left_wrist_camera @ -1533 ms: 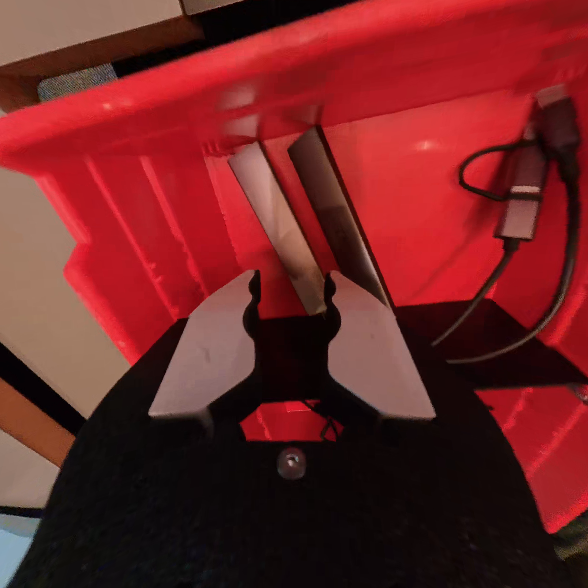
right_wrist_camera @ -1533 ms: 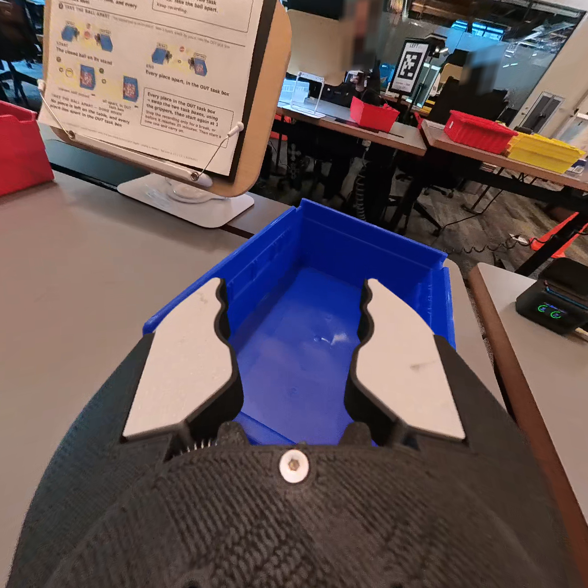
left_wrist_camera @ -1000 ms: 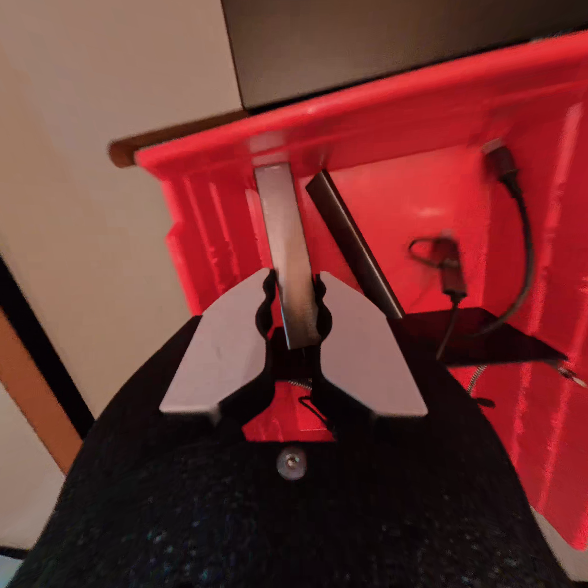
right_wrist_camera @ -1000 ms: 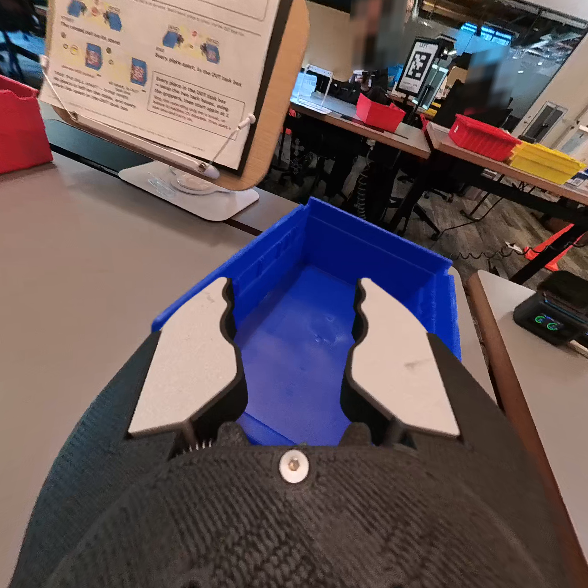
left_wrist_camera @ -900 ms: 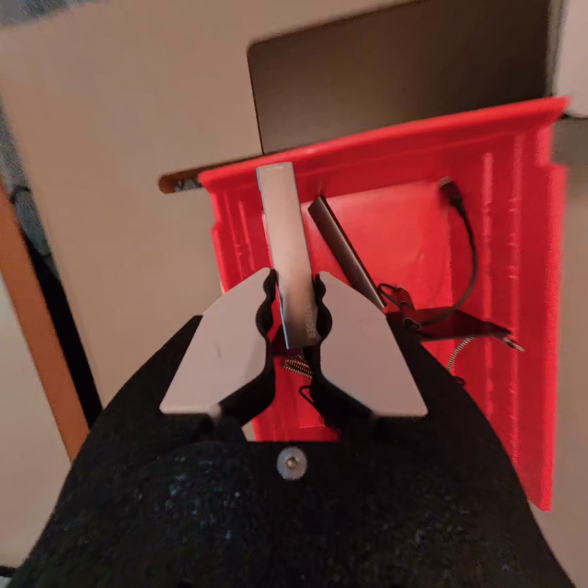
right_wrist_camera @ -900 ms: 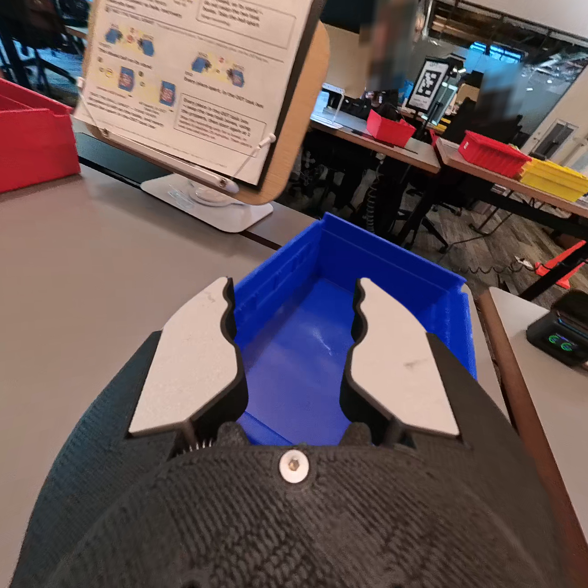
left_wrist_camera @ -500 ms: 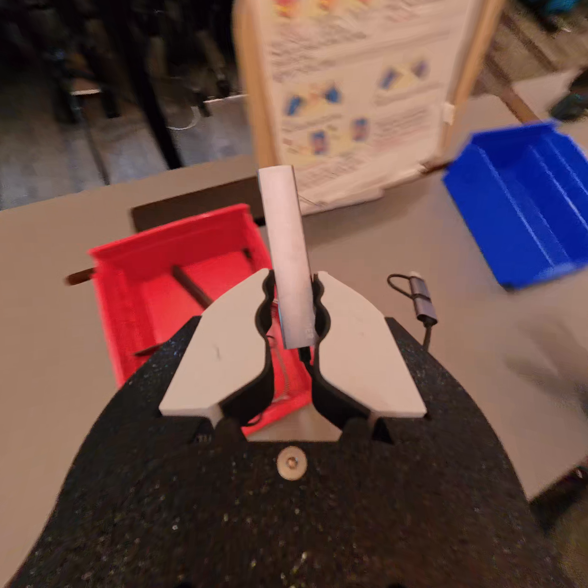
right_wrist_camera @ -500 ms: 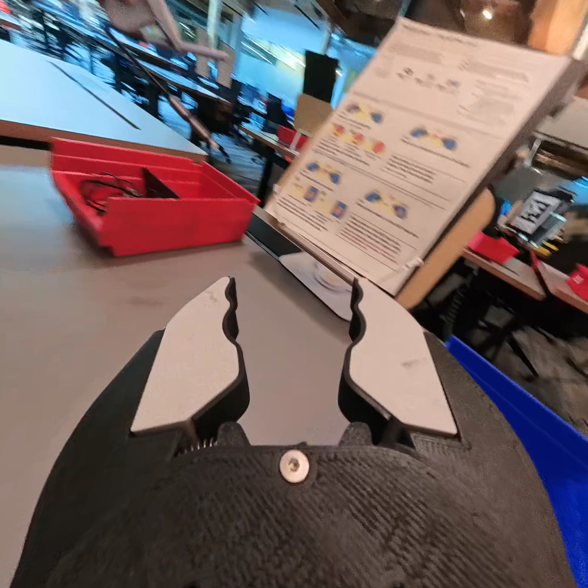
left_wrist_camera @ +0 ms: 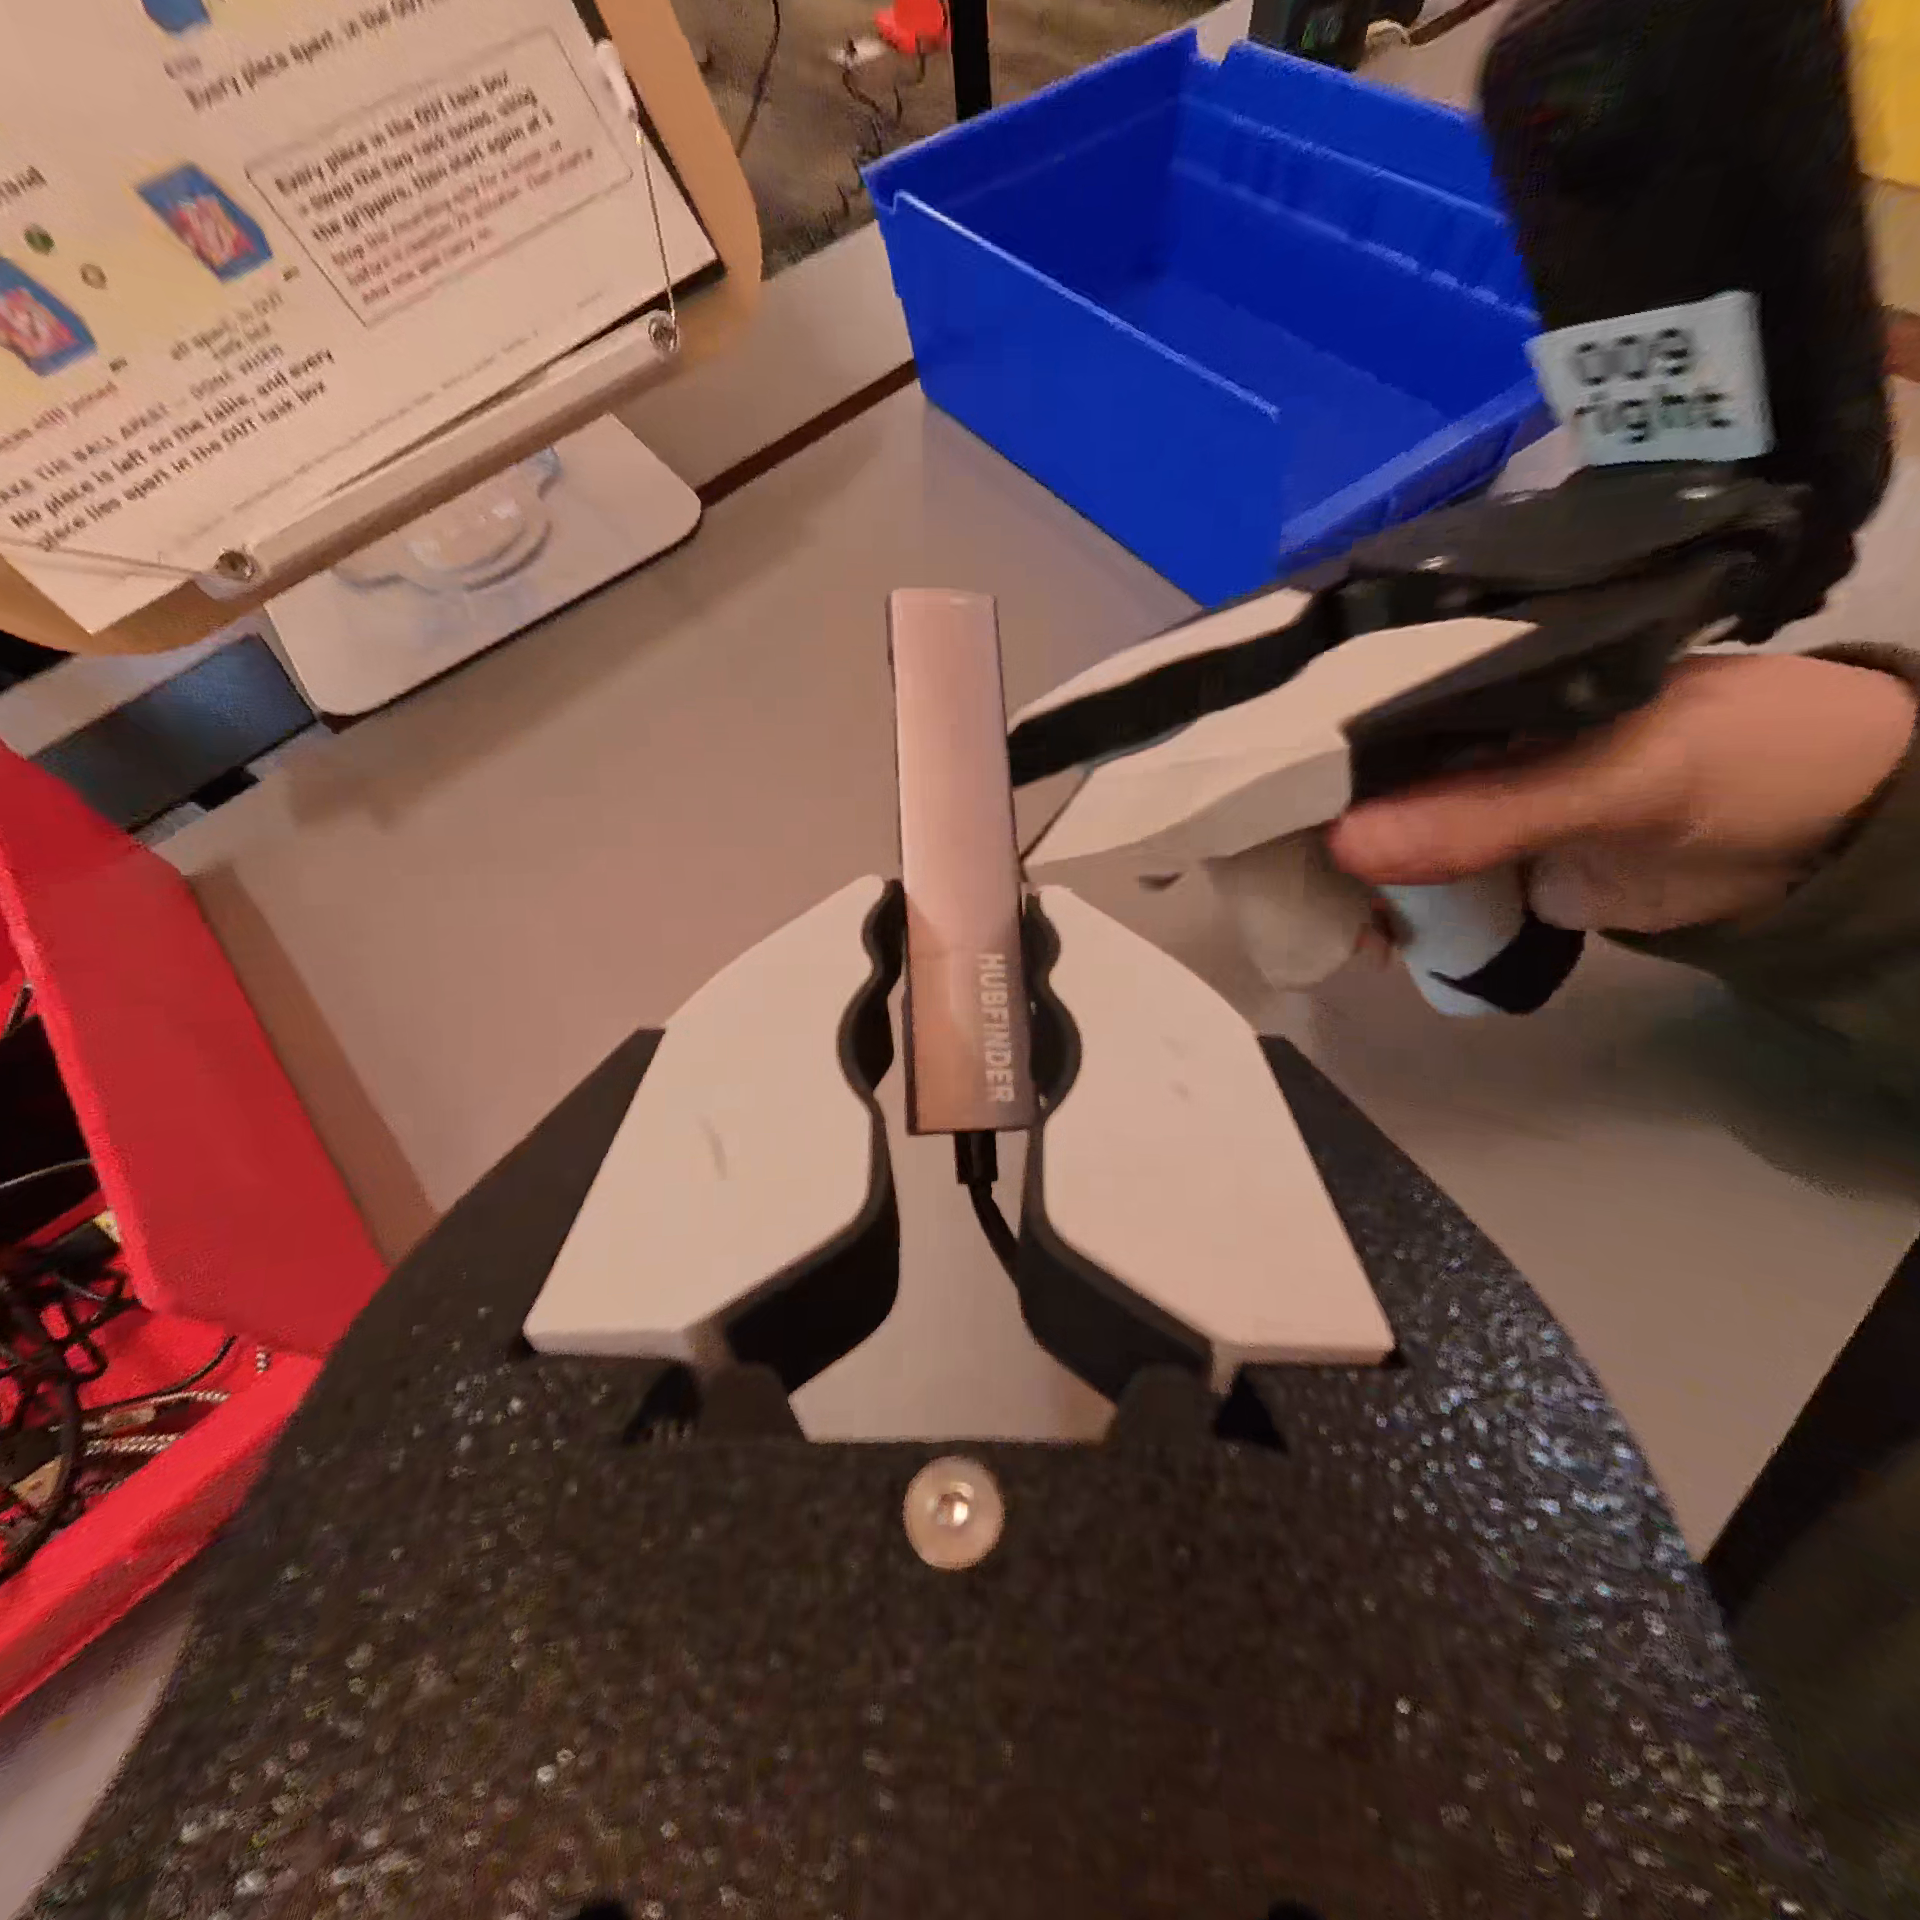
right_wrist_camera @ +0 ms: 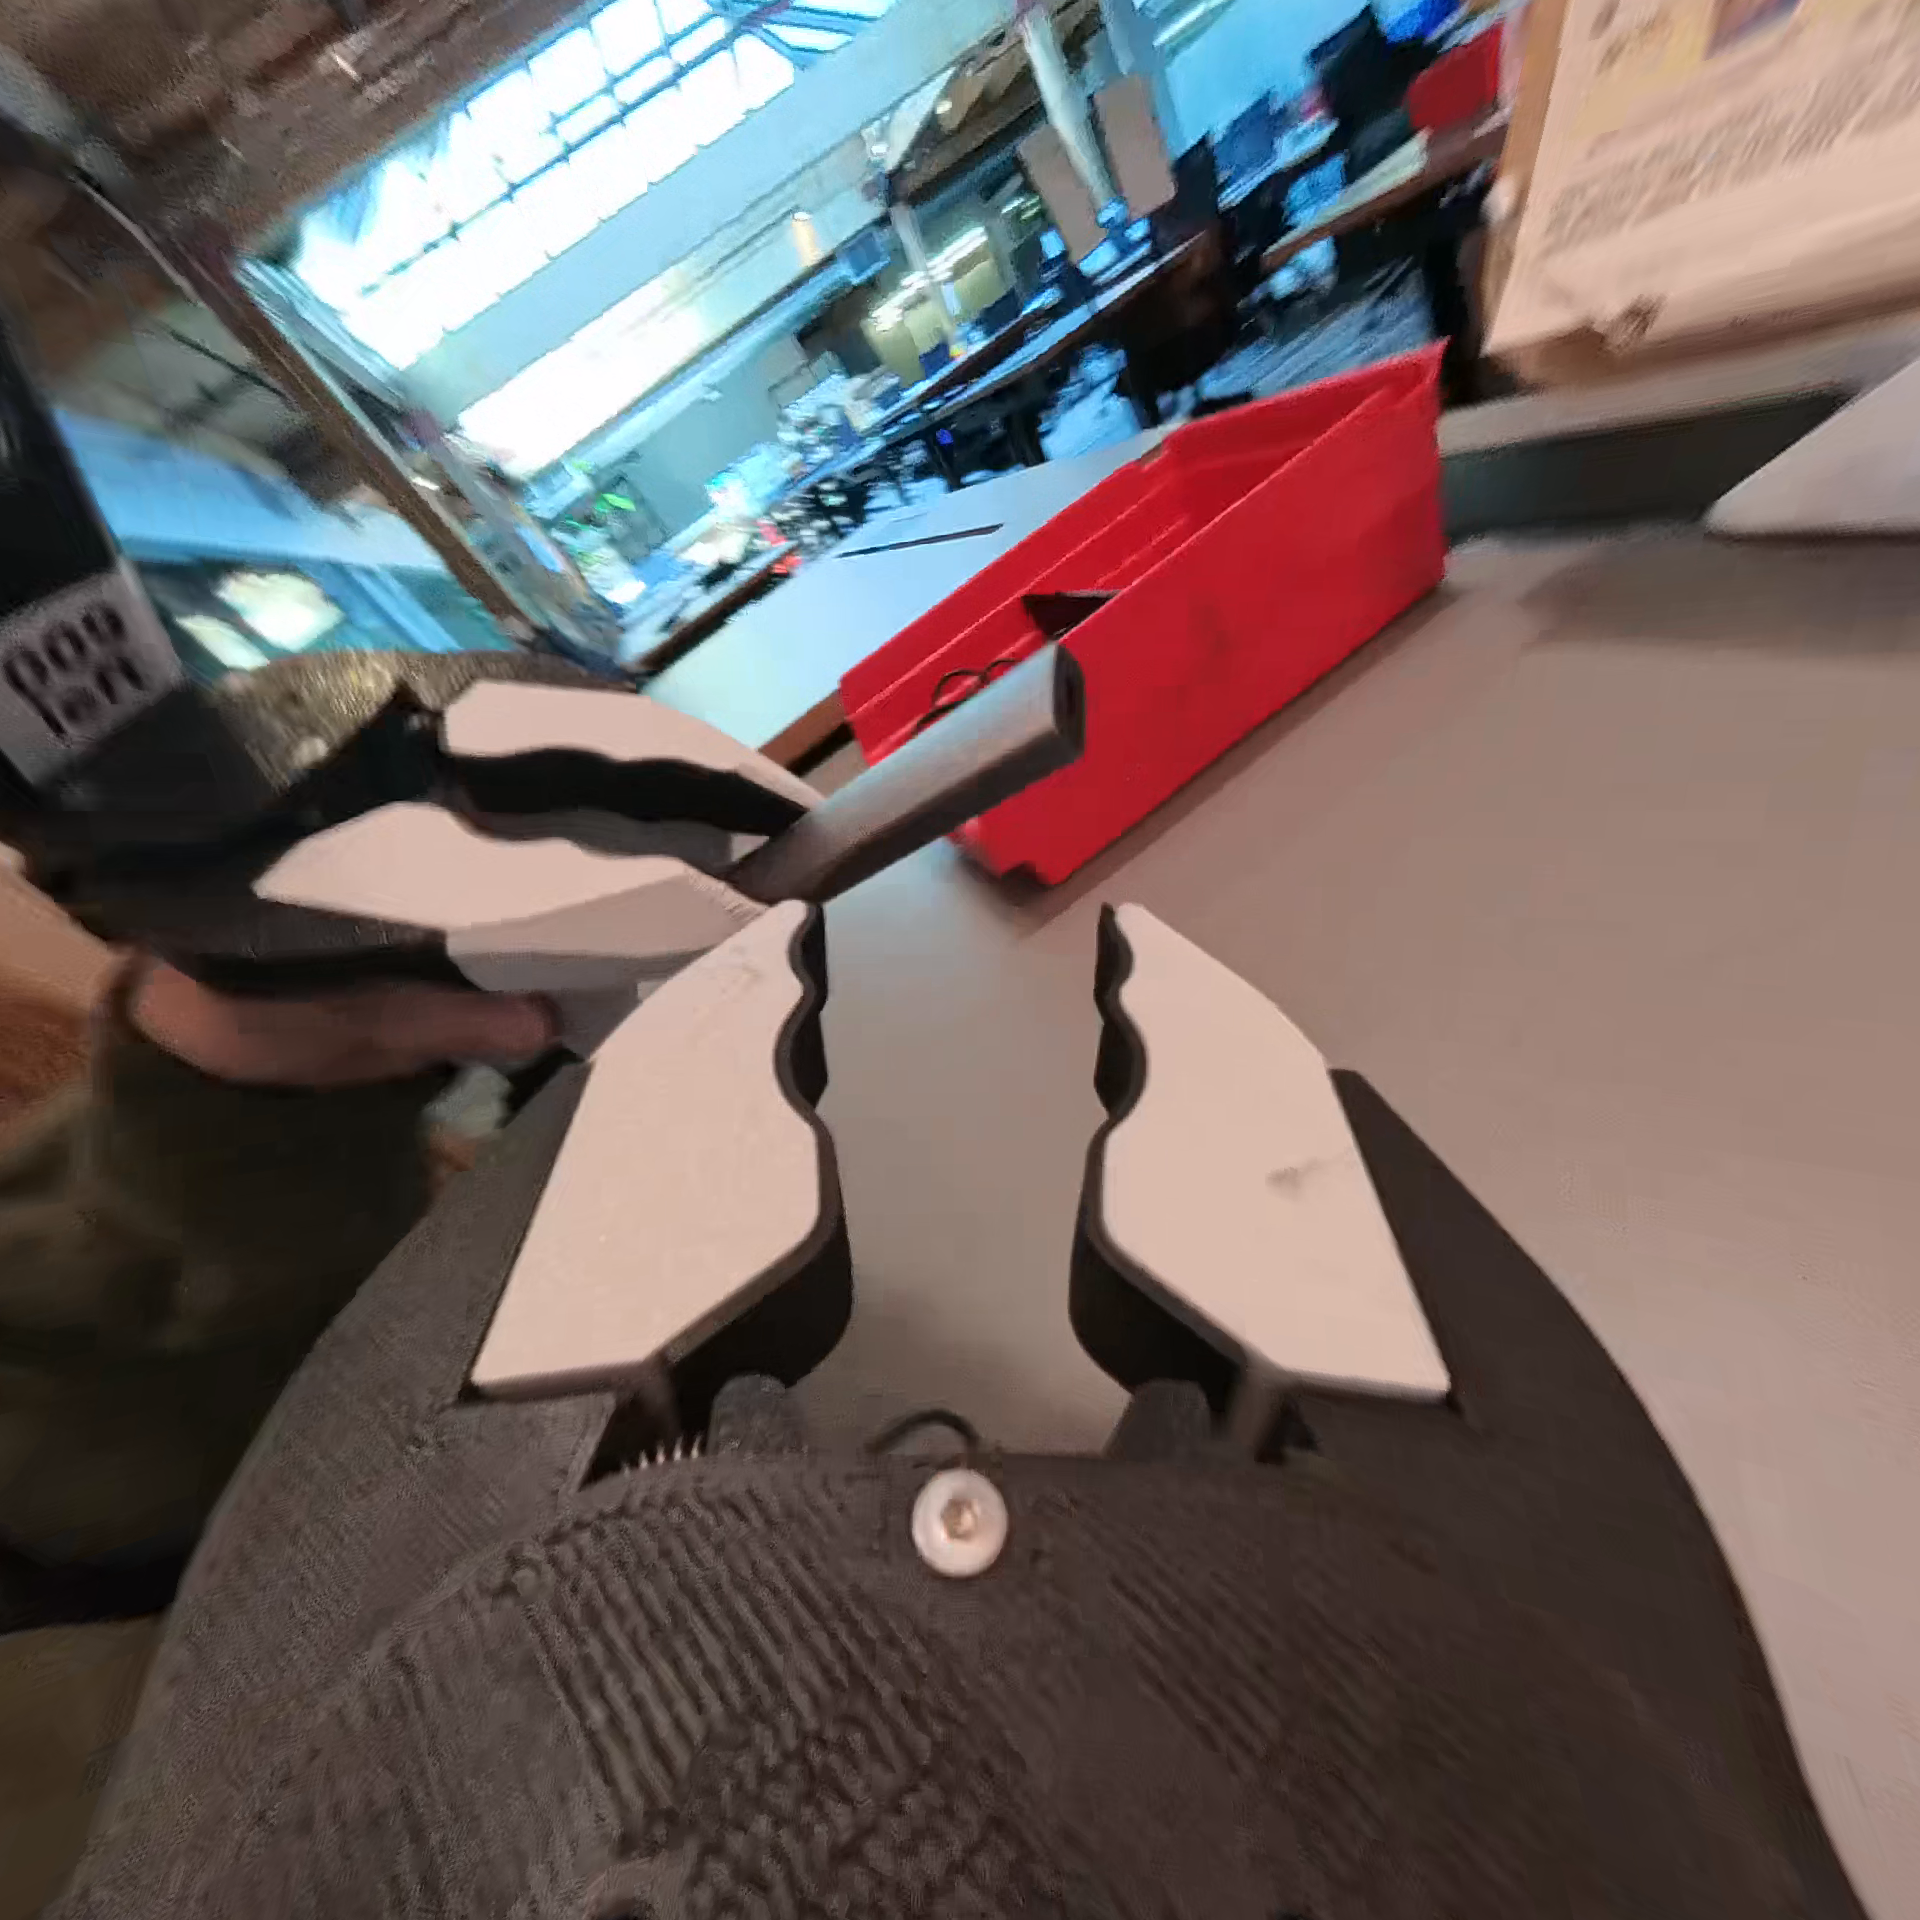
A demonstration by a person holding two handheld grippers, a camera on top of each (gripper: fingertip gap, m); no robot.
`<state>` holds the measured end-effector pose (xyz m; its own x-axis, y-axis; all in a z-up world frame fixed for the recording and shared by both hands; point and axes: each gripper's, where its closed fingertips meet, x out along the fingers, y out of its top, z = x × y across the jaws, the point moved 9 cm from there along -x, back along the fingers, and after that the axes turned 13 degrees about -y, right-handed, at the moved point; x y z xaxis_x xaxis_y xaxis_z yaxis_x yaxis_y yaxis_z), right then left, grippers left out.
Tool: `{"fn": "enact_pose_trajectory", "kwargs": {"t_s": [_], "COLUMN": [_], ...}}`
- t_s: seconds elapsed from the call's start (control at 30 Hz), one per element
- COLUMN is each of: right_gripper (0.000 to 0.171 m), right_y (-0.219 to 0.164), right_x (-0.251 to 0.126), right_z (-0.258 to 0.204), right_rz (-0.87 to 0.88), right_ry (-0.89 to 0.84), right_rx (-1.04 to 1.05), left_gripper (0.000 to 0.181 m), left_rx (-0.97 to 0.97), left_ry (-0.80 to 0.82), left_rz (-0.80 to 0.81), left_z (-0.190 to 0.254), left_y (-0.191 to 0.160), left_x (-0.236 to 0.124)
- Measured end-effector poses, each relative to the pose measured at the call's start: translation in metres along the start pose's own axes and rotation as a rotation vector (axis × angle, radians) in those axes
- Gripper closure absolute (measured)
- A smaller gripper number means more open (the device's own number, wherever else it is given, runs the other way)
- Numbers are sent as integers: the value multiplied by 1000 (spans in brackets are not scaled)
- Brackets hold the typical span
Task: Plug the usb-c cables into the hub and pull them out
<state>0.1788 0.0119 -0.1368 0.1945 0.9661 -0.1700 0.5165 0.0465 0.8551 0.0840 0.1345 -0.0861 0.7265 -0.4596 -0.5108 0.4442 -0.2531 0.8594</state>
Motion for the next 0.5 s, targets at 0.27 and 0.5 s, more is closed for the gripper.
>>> {"fn": "enact_pose_trajectory", "kwargs": {"t_s": [0.27, 0.5], "right_gripper": [156, 162], "right_y": [-6, -3], "right_x": [12, 8], "right_z": [6, 12], "right_rz": [21, -58], "right_ry": [265, 353], "right_rx": [296, 171], "left_gripper": [160, 156], "left_rx": [106, 37], "left_ry": [87, -59], "left_rz": [58, 159], "left_z": [14, 13], "left_y": [-22, -35], "left_x": [7, 8]}}
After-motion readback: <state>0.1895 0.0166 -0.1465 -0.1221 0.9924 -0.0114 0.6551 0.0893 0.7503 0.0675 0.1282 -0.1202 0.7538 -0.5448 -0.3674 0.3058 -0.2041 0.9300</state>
